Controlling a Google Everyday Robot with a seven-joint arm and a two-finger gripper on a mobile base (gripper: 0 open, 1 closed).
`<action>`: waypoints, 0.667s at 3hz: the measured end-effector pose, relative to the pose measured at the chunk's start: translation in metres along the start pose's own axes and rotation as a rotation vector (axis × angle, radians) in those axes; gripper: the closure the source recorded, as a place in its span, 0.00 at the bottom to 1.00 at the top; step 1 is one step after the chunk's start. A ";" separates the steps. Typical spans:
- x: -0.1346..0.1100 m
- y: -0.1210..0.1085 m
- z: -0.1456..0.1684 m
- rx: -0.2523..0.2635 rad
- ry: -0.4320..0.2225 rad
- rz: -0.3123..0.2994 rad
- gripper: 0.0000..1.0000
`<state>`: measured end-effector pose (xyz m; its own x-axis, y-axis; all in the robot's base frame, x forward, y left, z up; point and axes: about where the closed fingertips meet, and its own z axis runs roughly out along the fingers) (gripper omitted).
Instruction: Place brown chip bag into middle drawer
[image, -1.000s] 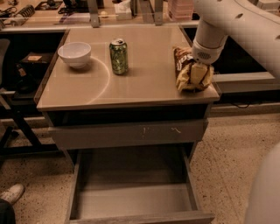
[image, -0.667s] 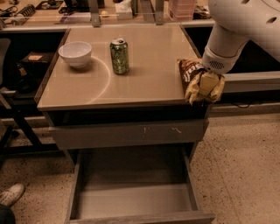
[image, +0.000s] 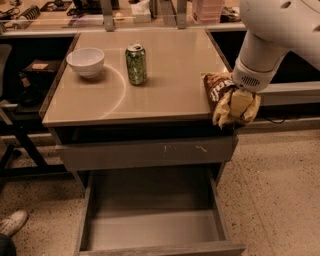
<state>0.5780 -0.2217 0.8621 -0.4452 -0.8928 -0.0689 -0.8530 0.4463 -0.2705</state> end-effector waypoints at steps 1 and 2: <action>0.013 0.048 -0.016 -0.036 0.001 -0.005 1.00; 0.023 0.099 -0.032 -0.090 -0.026 -0.011 1.00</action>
Offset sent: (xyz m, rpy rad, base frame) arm -0.1577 0.0397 0.0066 0.1077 0.1059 0.0425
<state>0.4746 -0.1963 0.8647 -0.4298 -0.8983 -0.0913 -0.8792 0.4394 -0.1841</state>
